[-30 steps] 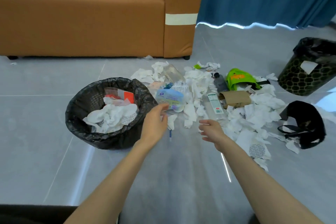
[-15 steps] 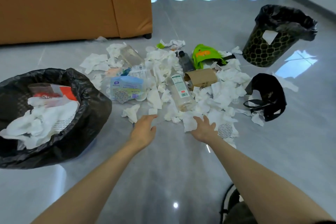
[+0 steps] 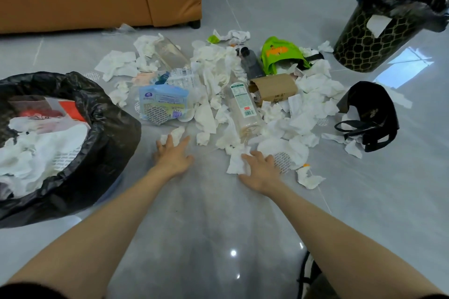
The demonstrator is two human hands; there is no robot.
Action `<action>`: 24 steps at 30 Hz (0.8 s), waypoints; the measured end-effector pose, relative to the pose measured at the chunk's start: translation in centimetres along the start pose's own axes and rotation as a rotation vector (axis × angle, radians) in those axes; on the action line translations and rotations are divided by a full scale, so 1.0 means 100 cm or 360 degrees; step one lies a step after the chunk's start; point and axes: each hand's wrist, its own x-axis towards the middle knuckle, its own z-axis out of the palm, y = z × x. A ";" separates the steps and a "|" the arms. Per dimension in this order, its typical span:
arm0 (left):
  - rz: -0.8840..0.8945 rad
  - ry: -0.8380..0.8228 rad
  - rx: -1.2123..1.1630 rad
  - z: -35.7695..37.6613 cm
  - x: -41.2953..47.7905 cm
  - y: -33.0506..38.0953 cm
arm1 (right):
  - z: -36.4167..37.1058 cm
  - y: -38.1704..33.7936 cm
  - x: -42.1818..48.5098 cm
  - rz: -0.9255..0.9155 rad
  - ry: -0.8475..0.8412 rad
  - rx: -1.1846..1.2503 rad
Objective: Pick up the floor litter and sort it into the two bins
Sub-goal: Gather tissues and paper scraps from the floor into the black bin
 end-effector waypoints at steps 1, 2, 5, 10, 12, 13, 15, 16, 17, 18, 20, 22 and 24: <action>0.0018 0.0000 0.0010 0.002 0.001 -0.003 | 0.004 -0.007 -0.002 -0.0060 -0.0002 -0.0010; 0.0067 0.0022 0.0011 0.006 0.000 -0.004 | 0.007 -0.014 -0.004 -0.0123 0.0006 -0.0020; 0.0250 0.0080 -0.0097 0.019 -0.012 0.002 | 0.021 -0.035 -0.013 -0.0281 0.0011 -0.0042; 0.0343 0.0132 -0.0399 0.040 -0.047 -0.003 | 0.043 -0.052 -0.034 -0.0405 -0.0045 0.0090; 0.0304 0.0150 -0.0548 0.048 -0.064 -0.014 | 0.051 -0.053 -0.045 -0.0402 -0.0085 0.0158; 0.0282 0.0146 -0.0579 0.052 -0.074 -0.019 | 0.054 -0.053 -0.052 -0.0391 -0.0100 0.0183; 0.0246 0.0133 -0.0606 0.061 -0.090 -0.029 | 0.060 -0.051 -0.063 -0.0372 -0.0113 0.0211; 0.0227 0.0127 -0.0631 0.065 -0.098 -0.034 | 0.062 -0.052 -0.068 -0.0366 -0.0112 0.0216; 0.0208 0.0113 -0.0657 0.068 -0.104 -0.037 | 0.063 -0.051 -0.072 -0.0349 -0.0114 0.0240; 0.0192 0.0101 -0.0676 0.070 -0.110 -0.041 | 0.063 -0.051 -0.077 -0.0319 -0.0121 0.0277; 0.0164 0.0080 -0.0685 0.076 -0.120 -0.048 | 0.062 -0.052 -0.085 -0.0261 -0.0117 0.0326; 0.0138 0.0093 -0.0714 0.078 -0.132 -0.053 | 0.058 -0.052 -0.091 -0.0203 -0.0071 0.0383; 0.0158 0.0137 -0.0697 0.077 -0.142 -0.054 | 0.051 -0.054 -0.095 -0.0127 0.0005 0.0509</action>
